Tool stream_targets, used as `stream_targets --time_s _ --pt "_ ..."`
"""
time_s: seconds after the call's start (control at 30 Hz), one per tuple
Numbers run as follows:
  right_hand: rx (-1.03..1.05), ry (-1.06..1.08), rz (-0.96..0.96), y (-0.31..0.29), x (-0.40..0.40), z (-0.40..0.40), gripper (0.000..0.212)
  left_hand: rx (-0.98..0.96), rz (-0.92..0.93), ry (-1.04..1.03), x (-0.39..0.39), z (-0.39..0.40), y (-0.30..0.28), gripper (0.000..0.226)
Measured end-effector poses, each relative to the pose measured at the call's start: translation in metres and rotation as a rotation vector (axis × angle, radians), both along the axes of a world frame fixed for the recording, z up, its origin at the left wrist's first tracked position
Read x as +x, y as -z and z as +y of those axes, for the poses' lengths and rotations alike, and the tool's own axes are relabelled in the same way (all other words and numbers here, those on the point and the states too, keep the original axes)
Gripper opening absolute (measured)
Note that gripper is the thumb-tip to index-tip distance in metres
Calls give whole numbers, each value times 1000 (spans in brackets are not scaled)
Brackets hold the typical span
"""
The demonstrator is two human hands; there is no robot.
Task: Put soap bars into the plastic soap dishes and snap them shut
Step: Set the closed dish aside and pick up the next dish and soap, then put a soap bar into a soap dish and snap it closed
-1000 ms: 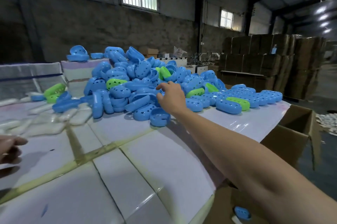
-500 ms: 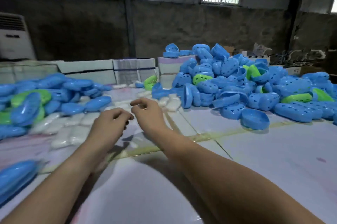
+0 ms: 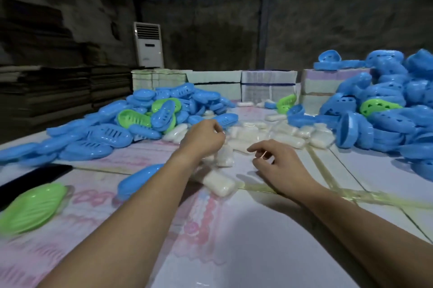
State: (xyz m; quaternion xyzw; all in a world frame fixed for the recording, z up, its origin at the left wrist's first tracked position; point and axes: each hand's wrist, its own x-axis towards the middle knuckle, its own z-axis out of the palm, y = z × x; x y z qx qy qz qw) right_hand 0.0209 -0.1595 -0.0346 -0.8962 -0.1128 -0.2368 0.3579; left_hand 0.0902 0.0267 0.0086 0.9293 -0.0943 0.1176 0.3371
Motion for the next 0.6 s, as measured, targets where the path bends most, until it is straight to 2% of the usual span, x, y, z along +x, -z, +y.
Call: stream_targets --time_s 0.03,0.1,0.2,0.27,0.4,0.5,0.6 --pt "-13 -11 2 0 0 0 27 136 14 -13 2 10 -6 8" --pt "-39 -33 3 1 0 -1 27 404 99 -25 3 32 -19 26" --pt "-59 -59 0 2 1 -1 29 625 317 -91 -3 71 -41 59" --pt "-76 -73 3 2 1 0 30 674 436 -130 -9 95 -49 73" --pt "-94 -84 14 3 3 1 30 737 687 -56 -16 120 -48 86" --pt "-105 -96 39 3 4 2 31 730 669 -48 -17 125 -38 86" --pt "-79 -104 51 3 2 1 33 762 541 -13 -14 118 -30 71"
